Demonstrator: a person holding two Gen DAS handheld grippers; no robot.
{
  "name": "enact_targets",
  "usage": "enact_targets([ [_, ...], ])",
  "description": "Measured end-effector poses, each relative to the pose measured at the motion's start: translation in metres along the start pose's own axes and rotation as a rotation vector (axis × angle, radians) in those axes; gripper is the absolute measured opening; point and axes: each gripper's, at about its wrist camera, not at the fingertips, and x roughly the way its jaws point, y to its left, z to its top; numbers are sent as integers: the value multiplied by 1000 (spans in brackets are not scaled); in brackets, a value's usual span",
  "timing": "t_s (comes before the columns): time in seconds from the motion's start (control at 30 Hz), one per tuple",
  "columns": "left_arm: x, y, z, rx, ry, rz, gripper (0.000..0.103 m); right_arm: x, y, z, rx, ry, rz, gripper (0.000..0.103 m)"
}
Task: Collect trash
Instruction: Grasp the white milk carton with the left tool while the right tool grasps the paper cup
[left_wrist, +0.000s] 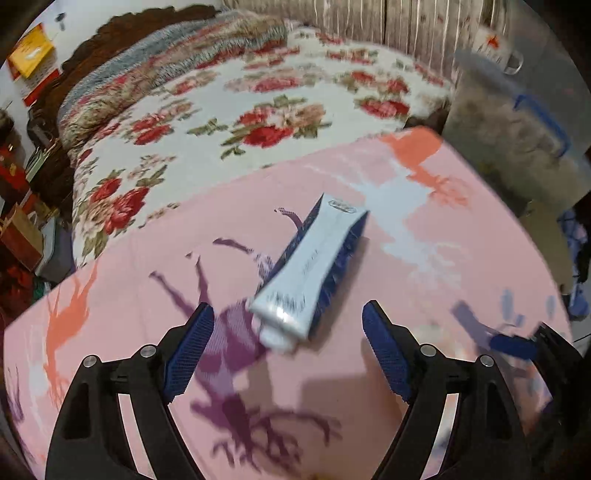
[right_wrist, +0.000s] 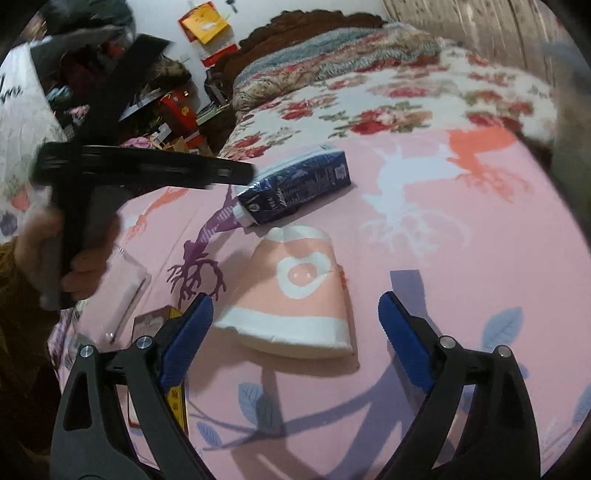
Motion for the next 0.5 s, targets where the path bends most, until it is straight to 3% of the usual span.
enact_targets([
  [0.1, 34, 1, 10, -16, 73, 25, 80, 7, -18, 6, 82, 17, 57, 90],
  [0.2, 54, 0, 7, -40, 110, 2, 78, 20, -34, 9, 157, 52, 136, 89],
  [0.27, 60, -4, 1, -34, 120, -16, 65, 30, -33, 7, 170, 81, 177, 83],
  [0.3, 60, -7, -3, -22, 114, -2, 62, 31, -28, 4, 146, 64, 169, 78],
  [0.37, 57, -15, -8, 10, 93, 31, 59, 36, -19, 0, 111, 88, 193, 47],
  [0.5, 47, -10, -22, -51, 106, 5, 56, 35, -15, -12, 156, 109, 247, 29],
])
